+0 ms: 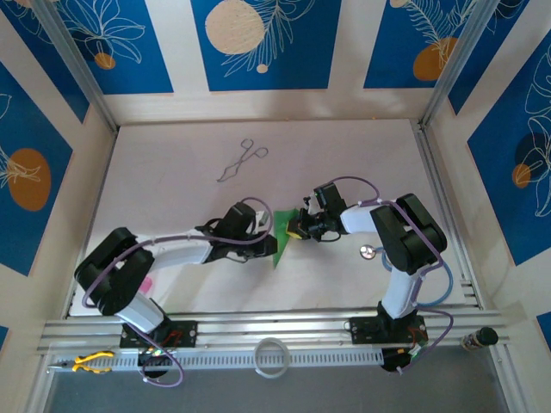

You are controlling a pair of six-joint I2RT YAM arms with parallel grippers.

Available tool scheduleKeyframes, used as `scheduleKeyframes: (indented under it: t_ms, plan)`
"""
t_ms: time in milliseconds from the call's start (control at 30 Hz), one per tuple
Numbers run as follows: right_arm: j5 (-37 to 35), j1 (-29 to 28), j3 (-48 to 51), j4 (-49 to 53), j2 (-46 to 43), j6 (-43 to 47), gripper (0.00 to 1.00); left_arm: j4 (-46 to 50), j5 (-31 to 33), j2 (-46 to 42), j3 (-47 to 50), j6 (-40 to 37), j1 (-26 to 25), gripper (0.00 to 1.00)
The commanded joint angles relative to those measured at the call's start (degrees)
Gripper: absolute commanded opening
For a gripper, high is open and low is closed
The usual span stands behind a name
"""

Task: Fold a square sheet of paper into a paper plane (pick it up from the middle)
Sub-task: Fold the wing for the fifth time at the center of the table.

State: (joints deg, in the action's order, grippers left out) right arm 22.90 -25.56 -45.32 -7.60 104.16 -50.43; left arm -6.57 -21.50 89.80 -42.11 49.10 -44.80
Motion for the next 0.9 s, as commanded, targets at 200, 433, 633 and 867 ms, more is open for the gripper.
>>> scheduleKeyframes:
  t_ms: [200,433,633,867]
  plan:
    - [-0.4,-1.2,-0.2,3.2,2.7,0.2,0.08,-0.3,-4.6,10.8,-9.3,-2.2,-0.3,0.13]
    - [-0.2,-1.2,-0.1,3.2,2.4,0.3,0.08,3.3,-0.5,14.1,-10.8,-4.7,0.0,0.11]
    - [-0.2,-1.2,0.1,3.1,2.4,0.3,0.08,4.6,1.9,13.8,-9.3,-5.9,0.9,0.10]
    - [-0.2,-1.1,0.3,3.1,2.3,0.2,0.08,4.0,2.2,13.8,-7.3,-5.9,1.3,0.10]
